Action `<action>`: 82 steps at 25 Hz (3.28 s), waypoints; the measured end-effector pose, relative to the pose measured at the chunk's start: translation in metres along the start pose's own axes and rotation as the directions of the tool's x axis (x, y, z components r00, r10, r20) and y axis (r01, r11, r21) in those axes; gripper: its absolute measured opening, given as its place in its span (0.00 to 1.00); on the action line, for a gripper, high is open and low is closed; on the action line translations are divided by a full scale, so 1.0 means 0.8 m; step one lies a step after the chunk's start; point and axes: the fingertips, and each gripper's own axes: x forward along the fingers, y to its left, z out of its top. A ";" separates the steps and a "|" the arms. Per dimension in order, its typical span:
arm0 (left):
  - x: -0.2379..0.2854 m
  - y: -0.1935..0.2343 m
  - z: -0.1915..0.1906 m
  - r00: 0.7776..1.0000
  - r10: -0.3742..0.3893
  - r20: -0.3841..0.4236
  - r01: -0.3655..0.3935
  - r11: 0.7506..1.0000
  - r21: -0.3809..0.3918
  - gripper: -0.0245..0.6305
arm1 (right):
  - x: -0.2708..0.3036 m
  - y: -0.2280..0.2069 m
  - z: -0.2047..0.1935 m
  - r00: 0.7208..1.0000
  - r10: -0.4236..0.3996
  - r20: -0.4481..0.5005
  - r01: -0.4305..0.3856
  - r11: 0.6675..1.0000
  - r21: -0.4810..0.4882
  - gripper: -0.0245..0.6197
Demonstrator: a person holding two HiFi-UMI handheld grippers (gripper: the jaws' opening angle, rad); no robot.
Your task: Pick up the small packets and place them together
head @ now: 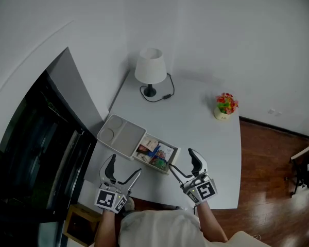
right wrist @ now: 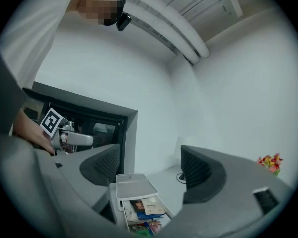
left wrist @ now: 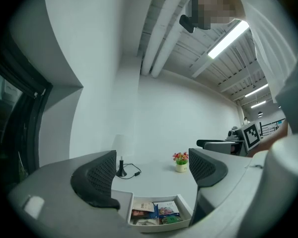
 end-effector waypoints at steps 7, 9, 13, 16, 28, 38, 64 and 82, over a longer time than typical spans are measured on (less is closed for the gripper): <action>0.004 0.000 -0.007 1.000 -0.010 -0.021 0.009 1.000 -0.022 0.74 | 0.006 0.006 -0.010 0.998 0.060 -0.026 -0.059 0.998 0.033 0.60; 0.004 0.000 -0.008 1.000 -0.008 -0.029 0.008 1.000 -0.012 0.73 | 0.008 0.008 -0.010 0.997 0.070 -0.032 -0.069 0.997 0.028 0.60; 0.005 -0.003 -0.010 0.998 -0.029 -0.048 0.029 0.999 0.012 0.67 | 0.012 0.009 -0.008 0.996 0.079 -0.039 -0.077 0.996 0.036 0.60; 0.006 -0.010 -0.011 0.996 -0.067 -0.052 0.067 0.998 0.012 0.67 | 0.011 0.005 -0.015 0.996 0.078 -0.042 -0.077 0.997 0.022 0.60; 0.013 -0.003 -0.022 0.996 -0.050 -0.071 0.051 0.999 0.004 0.69 | 0.013 0.001 -0.022 0.993 0.087 -0.082 -0.083 0.995 0.049 0.60; 0.008 0.006 -0.042 0.992 -0.045 -0.117 0.047 0.999 0.016 0.67 | 0.017 -0.006 -0.106 0.949 0.069 -0.308 -0.062 0.998 0.032 0.60; -0.030 0.045 -0.062 0.985 0.031 -0.170 -0.037 0.999 -0.033 0.65 | 0.200 0.037 -0.375 0.550 0.264 -0.792 -0.365 0.929 0.056 0.33; -0.035 0.051 -0.053 0.985 0.030 -0.169 -0.038 0.998 -0.043 0.65 | 0.201 0.018 -0.388 0.466 0.178 -0.866 -0.366 0.931 -0.005 0.10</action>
